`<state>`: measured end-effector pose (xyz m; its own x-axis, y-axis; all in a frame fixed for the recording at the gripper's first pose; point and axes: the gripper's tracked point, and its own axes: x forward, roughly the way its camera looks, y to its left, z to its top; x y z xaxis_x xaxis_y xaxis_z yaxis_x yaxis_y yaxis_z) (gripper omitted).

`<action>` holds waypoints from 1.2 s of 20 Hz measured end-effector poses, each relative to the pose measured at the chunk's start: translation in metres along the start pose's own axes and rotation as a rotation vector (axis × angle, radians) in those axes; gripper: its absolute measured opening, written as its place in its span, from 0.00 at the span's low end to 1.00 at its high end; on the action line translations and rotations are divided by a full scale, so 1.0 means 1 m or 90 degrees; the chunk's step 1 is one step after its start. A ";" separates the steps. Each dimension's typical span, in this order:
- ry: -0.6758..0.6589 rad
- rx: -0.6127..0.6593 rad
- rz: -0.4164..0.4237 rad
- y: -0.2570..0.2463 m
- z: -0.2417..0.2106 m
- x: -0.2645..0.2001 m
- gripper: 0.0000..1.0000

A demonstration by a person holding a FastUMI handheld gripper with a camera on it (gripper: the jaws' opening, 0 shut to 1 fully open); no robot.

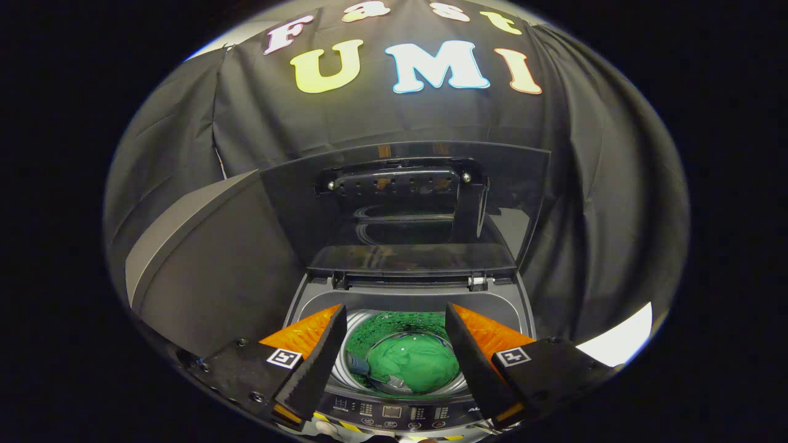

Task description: Put the clothes into the washing machine and then close the washing machine lid.

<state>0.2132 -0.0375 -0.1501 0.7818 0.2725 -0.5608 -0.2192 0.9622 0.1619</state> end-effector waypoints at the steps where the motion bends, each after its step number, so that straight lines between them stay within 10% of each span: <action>1: -0.002 -0.004 -0.003 0.000 0.002 -0.001 0.99; 24: -0.233 -0.048 -0.057 0.010 0.181 0.000 0.98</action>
<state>0.3171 -0.0286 -0.0013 0.9536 0.1814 -0.2405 -0.1726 0.9833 0.0574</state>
